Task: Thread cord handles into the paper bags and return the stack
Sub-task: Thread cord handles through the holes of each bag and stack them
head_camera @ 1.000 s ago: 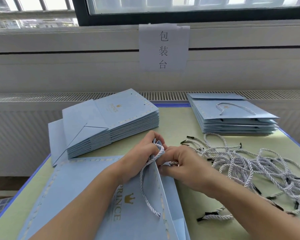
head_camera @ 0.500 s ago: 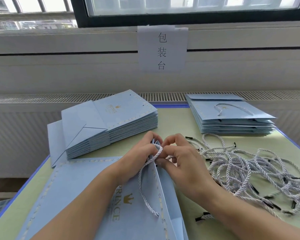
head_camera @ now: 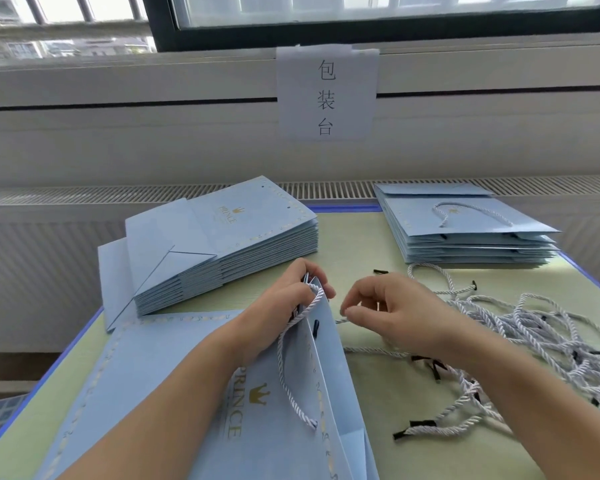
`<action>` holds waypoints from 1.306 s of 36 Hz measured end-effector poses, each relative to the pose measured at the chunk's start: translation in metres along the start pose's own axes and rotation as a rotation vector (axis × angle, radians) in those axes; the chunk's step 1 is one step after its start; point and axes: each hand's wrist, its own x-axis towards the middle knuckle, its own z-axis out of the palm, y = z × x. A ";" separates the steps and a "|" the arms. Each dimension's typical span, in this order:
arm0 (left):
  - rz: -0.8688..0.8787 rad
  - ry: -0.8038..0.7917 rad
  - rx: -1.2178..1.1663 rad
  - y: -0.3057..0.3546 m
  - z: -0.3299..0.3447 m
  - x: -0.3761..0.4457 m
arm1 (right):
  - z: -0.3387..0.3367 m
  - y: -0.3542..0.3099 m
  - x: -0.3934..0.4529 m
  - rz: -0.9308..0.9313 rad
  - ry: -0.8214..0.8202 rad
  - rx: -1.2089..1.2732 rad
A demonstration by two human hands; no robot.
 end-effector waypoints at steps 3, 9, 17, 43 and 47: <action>-0.005 0.005 -0.013 0.000 0.000 -0.002 | -0.011 0.002 0.000 0.011 -0.037 0.003; 0.047 -0.057 -0.044 0.008 0.001 -0.015 | -0.040 0.006 -0.001 0.021 -0.076 0.522; 0.009 -0.025 -0.037 0.001 0.002 -0.004 | -0.080 0.037 0.006 -0.130 0.072 1.179; -0.018 -0.057 -0.078 0.013 0.000 -0.018 | -0.047 -0.005 -0.021 -0.154 0.138 0.771; -0.002 -0.021 -0.043 0.014 -0.001 -0.016 | -0.023 -0.003 -0.031 -0.088 -0.097 0.612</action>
